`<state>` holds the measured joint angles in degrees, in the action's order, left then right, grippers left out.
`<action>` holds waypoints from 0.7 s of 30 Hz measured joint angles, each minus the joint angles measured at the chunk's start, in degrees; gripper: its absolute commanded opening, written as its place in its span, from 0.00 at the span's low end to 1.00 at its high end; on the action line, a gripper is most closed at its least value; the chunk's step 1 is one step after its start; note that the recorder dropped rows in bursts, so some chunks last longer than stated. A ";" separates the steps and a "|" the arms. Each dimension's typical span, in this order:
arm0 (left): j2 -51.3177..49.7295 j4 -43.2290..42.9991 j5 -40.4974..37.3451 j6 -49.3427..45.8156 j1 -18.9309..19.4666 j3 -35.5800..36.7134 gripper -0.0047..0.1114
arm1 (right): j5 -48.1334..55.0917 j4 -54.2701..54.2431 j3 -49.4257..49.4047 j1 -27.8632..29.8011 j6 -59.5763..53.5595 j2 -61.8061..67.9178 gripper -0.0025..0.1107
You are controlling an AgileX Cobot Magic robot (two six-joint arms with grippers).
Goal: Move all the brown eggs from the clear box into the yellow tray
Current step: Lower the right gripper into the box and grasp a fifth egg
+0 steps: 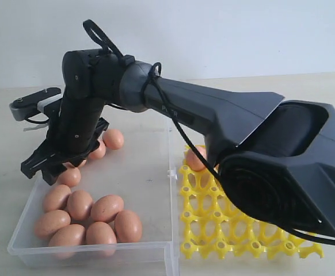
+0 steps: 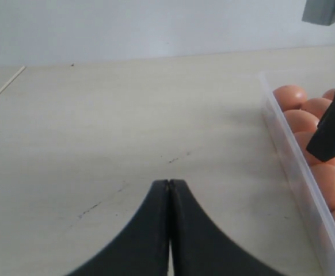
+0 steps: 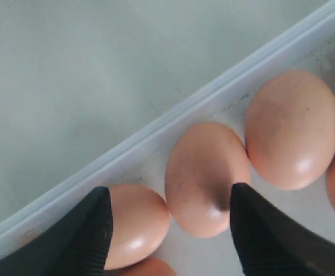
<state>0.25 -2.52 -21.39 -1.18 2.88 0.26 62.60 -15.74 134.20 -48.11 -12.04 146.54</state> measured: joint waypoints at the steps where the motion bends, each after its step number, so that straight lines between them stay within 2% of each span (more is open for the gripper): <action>1: 0.00 0.00 0.00 0.00 0.00 0.00 0.04 | -0.14 0.31 0.27 0.00 0.13 0.30 0.54; 9: 0.00 0.00 0.00 0.00 0.00 0.00 0.04 | -1.42 1.57 3.81 0.00 1.04 4.39 0.52; 11: 0.00 0.00 0.00 0.00 0.00 0.00 0.04 | -2.36 1.69 3.92 0.00 1.17 4.96 0.43; 14: 0.00 0.00 0.00 0.00 0.00 0.00 0.04 | -3.09 1.69 4.02 0.00 1.41 5.35 0.17; 15: 0.00 0.00 0.00 0.00 0.00 0.00 0.04 | -3.19 1.92 4.02 0.00 1.46 5.35 0.03; 21: 0.00 0.00 0.00 0.00 0.00 0.00 0.04 | -2.06 3.97 4.15 0.00 1.69 4.30 0.02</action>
<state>0.25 -2.52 -21.39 -1.18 2.88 0.26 60.53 -11.77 138.35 -48.11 -10.35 150.85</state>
